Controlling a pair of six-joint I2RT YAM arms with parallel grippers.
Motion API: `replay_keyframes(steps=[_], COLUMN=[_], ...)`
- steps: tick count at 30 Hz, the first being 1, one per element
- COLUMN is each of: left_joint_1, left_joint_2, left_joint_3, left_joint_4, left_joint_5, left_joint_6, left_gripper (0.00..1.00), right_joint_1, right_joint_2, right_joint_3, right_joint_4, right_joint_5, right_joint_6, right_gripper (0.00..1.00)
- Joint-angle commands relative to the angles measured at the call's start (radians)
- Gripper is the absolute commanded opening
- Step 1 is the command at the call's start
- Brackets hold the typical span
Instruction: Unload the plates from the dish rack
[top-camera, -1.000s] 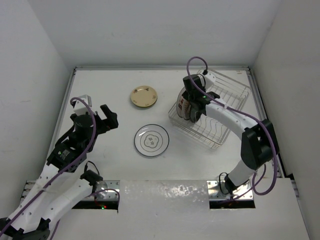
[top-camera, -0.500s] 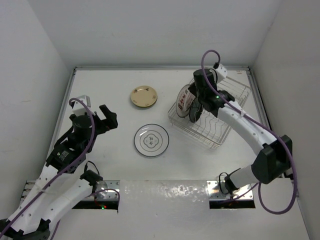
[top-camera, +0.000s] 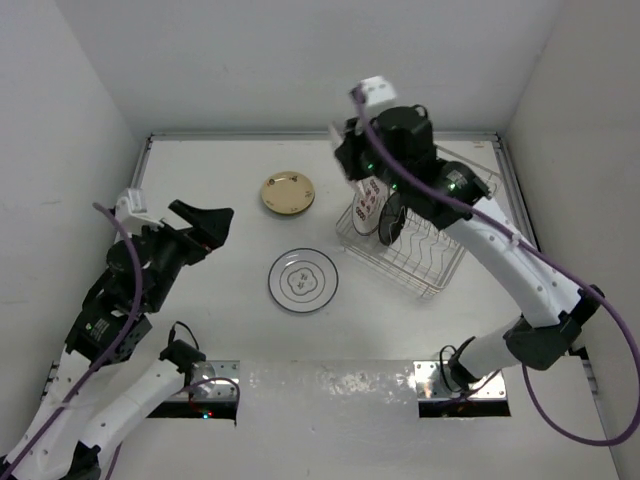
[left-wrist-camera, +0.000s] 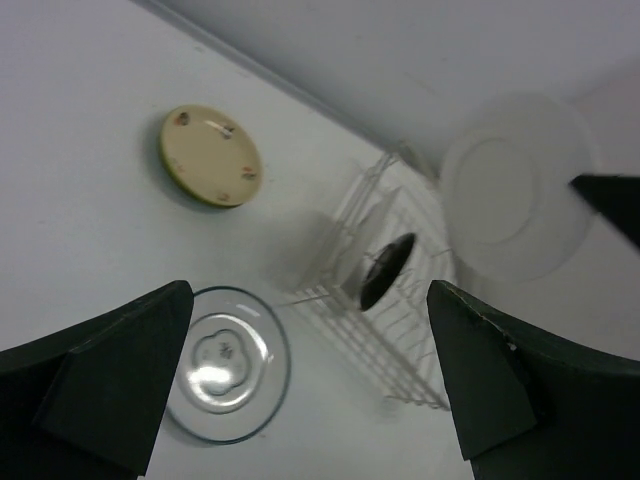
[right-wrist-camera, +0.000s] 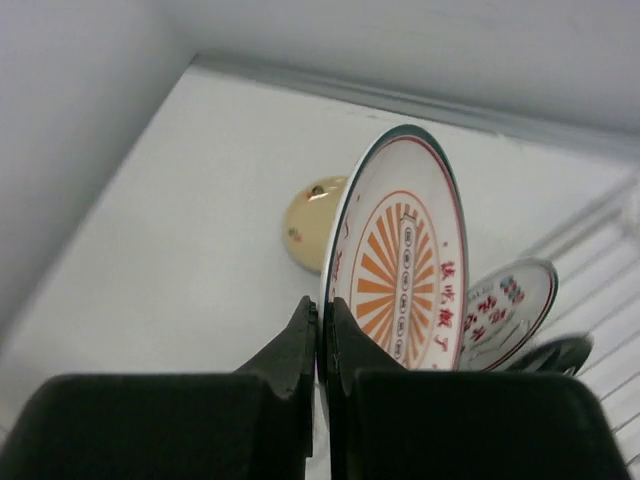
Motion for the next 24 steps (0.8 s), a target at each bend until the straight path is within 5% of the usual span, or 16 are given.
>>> replay_keyframes(steps=[1,9,24], left_joint_1=[0.007,0.007,0.007], left_joint_2=[-0.029,-0.022,0.078], left_joint_3=[0.053,-0.018,-0.239], left_joint_4=[0.093,0.159,0.294], left_joint_5=[0.101,0.293,0.517], left_joint_6=[-0.144,-0.305,-0.333], left_gripper=[1.00,1.00,0.91], right_joint_1=[0.224,0.479,0.689], right_joint_2=[0.028,-0.119,-0.124], right_joint_3=[0.124,-0.180,-0.369], right_joint_4=[-0.210,-0.149,0.143], right_joint_5=[-0.063,-0.051,0.153], right_joint_6=[-0.519,-0.848,-0.967], right_gripper=[0.00,0.00,0.00])
